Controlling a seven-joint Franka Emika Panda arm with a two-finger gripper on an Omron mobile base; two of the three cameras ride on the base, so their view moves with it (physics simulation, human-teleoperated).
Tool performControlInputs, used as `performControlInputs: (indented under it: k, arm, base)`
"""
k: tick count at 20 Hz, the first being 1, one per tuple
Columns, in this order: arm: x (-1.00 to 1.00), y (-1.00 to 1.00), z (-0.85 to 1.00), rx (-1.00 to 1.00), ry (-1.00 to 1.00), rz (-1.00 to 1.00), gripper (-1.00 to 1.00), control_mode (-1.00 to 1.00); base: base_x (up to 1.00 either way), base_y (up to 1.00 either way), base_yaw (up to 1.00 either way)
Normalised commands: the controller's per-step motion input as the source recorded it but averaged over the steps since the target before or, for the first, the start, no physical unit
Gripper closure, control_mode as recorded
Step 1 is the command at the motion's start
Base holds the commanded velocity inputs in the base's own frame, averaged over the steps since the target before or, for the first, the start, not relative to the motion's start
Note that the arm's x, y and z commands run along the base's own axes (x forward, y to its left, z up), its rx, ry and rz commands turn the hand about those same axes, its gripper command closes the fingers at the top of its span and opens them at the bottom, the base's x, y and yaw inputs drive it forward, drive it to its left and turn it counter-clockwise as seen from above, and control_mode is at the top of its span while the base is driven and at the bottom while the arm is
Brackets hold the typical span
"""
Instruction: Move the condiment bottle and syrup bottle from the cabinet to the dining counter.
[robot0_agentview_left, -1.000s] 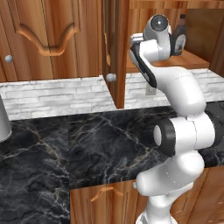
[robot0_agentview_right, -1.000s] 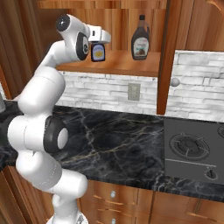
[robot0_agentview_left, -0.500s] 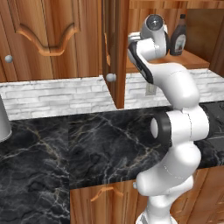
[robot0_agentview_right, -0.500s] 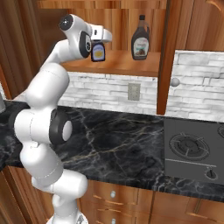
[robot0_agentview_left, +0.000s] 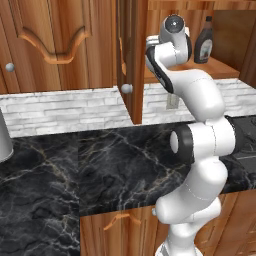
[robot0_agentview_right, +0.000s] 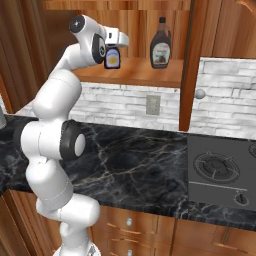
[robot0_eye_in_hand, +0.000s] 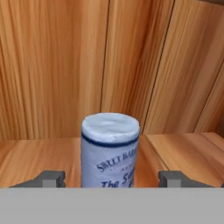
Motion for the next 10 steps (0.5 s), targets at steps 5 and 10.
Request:
performControlInputs:
  k: [5,10]
  arm:
    - [0.0,0.0,0.0,0.0,-0.02,-0.02,1.0,-1.0]
    - [0.0,0.0,-0.02,0.0,-0.09,0.0,1.0,-1.0]
  base:
    - [0.0,0.0,0.0]
    - [0.0,0.0,0.0]
